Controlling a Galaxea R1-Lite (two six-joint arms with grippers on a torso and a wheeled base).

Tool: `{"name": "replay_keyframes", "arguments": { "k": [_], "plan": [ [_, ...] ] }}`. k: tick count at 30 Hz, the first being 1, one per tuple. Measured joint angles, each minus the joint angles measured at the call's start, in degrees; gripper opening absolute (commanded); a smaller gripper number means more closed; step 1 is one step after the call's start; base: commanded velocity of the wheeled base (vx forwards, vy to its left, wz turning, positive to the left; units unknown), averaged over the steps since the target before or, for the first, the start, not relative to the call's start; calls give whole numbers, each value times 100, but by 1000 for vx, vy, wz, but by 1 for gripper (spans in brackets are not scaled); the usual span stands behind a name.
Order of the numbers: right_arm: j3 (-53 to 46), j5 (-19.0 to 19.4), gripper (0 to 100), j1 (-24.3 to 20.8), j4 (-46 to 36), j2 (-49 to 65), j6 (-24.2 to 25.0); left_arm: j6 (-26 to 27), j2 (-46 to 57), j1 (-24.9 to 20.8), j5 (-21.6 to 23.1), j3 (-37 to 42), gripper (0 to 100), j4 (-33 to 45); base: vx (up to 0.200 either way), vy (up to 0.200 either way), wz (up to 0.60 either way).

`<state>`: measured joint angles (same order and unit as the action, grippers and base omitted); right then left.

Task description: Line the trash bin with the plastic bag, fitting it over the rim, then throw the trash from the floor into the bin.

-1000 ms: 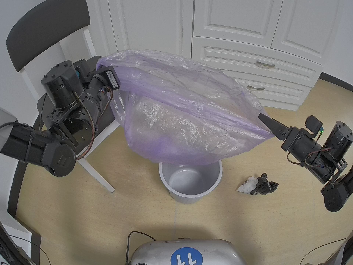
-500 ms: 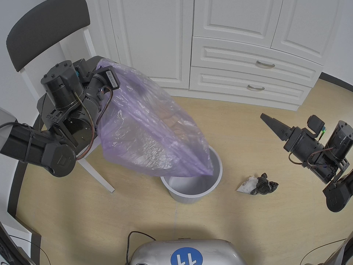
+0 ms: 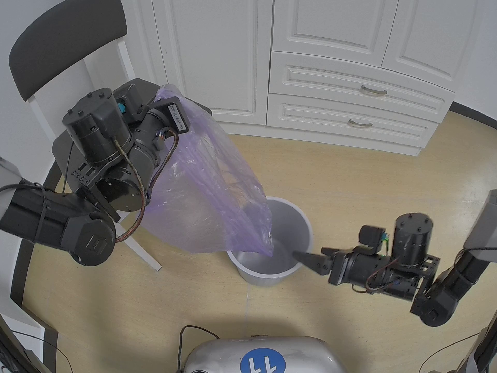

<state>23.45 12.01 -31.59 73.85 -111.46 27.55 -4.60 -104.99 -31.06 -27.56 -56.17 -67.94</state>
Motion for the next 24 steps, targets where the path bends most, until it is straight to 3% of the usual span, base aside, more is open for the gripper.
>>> {"name": "replay_keyframes", "arguments": {
  "k": [6, 24],
  "plan": [
    [311, -411, 100, -258, -187, -541, 4, 2, 229, -151, -2, 149, 0, -11, 0, 0, 0],
    [673, -510, 100, -66, -79, -965, 100, 46, 992, -862, 57, 756, 0, -16, 0, 0, 0]
  ]
}}
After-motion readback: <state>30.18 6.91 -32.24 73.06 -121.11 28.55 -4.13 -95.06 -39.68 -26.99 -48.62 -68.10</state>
